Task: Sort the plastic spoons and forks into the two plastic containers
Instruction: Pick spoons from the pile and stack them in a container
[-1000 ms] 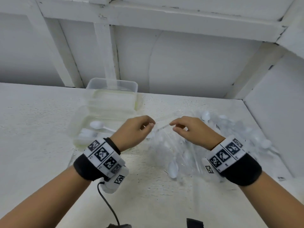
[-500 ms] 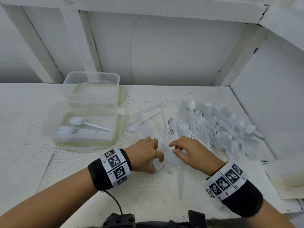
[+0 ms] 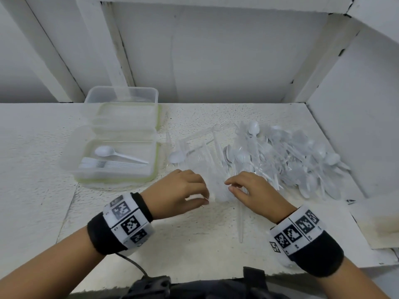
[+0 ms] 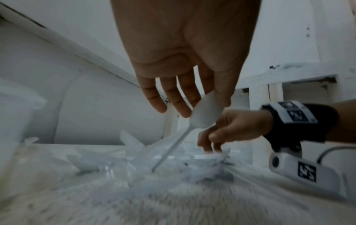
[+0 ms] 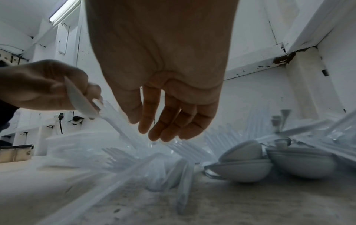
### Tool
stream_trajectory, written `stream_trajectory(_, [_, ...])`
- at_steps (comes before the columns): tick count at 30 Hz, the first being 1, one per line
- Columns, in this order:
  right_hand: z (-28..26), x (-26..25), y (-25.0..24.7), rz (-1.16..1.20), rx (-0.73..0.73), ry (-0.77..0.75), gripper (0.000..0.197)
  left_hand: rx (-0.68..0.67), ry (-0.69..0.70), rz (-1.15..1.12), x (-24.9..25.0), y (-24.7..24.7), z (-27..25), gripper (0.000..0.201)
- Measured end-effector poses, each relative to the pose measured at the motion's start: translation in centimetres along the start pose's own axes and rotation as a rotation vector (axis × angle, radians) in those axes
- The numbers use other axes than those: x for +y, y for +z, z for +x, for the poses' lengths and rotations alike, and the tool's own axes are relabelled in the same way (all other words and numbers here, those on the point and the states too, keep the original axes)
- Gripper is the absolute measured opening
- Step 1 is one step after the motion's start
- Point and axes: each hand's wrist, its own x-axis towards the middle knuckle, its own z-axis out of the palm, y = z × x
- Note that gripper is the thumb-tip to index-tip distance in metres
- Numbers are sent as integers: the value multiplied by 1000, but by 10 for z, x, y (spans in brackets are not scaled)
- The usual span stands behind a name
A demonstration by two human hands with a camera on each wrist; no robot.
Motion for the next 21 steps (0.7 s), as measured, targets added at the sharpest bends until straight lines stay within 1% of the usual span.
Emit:
stream_trajectory(2, [1, -3, -4, 17, 12, 11, 24, 113, -68, -111, 2, -15, -6, 36])
stream_trajectory(4, [6, -6, -10, 17, 55, 25, 23, 245, -194, -241, 3, -31, -11, 44])
stream_trajectory(6, [16, -6, -19, -8, 105, 55, 23, 368, -358, -390, 4, -44, -13, 37])
stream_trajectory(8, [31, -6, -27, -50, 120, 113, 24, 483, -506, -585, 3, -52, -13, 28])
stream_trajectory(10, [49, -6, -32, -95, 113, 183, 26, 590, -593, -717, 3, -56, -9, 18])
stream_trajectory(12, [67, -6, -32, -168, 72, 244, 26, 658, -648, -753, 3, -56, -4, 17])
stream_trajectory(14, [81, -8, -26, -300, -13, 293, 27, 698, -697, -793, 3, -53, -2, 17])
stream_trajectory(16, [91, -9, -20, -427, -83, 338, 28, 694, -745, -798, 0, -49, -2, 13])
stream_trajectory(18, [98, -9, -16, -481, -107, 363, 27, 656, -805, -768, -3, -44, -3, 10])
stream_trajectory(21, [102, -11, -12, -482, -105, 330, 22, 576, -852, -708, -8, -39, -8, 14])
